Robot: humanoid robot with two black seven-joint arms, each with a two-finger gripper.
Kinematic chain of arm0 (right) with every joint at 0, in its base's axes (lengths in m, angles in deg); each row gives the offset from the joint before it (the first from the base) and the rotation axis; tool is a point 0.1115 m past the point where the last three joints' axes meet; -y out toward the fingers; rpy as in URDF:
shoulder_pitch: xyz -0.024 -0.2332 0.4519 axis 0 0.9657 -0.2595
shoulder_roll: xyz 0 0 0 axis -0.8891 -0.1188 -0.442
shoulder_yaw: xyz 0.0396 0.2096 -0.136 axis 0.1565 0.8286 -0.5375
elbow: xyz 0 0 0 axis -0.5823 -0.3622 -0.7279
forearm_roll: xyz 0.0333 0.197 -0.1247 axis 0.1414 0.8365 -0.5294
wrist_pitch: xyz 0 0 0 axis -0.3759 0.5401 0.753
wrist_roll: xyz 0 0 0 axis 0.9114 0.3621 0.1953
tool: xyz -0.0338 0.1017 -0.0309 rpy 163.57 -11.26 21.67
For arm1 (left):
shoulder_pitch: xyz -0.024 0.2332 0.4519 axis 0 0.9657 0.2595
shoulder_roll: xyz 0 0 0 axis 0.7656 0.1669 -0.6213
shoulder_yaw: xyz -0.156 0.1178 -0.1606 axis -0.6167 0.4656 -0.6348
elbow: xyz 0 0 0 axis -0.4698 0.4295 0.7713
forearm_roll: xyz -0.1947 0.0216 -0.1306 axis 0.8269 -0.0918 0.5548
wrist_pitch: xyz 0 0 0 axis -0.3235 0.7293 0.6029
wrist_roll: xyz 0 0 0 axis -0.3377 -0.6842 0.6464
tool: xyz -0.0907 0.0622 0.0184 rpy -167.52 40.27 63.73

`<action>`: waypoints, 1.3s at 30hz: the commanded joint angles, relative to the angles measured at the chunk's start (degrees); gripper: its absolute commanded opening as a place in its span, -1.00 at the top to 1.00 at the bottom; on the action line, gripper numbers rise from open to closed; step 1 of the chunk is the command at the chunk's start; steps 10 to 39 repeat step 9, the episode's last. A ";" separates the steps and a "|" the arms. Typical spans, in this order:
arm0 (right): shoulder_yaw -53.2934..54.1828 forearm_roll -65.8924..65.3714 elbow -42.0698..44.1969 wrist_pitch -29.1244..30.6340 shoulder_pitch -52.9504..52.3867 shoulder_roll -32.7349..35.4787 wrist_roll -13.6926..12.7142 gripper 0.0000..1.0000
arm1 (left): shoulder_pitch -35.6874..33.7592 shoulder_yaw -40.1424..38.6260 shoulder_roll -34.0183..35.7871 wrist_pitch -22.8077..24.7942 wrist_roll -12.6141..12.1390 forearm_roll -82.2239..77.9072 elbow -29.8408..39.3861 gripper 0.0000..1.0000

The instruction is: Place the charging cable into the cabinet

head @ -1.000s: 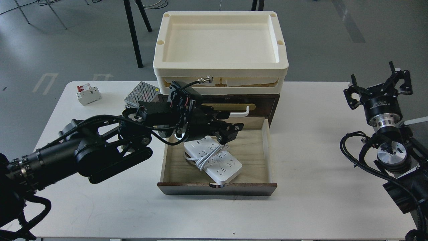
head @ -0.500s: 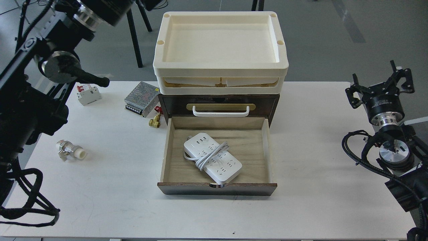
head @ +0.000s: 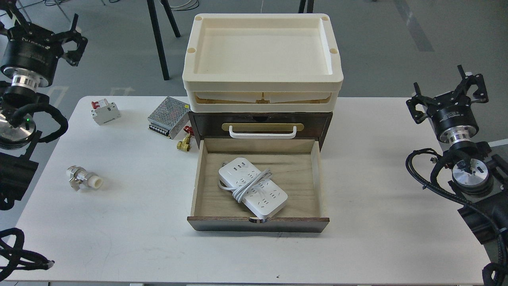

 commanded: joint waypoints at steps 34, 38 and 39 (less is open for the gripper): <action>0.15 0.13 -0.12 -0.32 -0.62 -0.08 0.12 -0.99 | 3.96 1.36 -2.60 0.00 0.63 0.55 -6.46 -1.00; 0.15 0.13 -0.12 -0.32 -0.62 -0.08 0.12 -0.99 | 3.96 1.36 -2.60 0.00 0.63 0.55 -6.46 -1.00; 0.15 0.13 -0.12 -0.32 -0.62 -0.08 0.12 -0.99 | 3.96 1.36 -2.60 0.00 0.63 0.55 -6.46 -1.00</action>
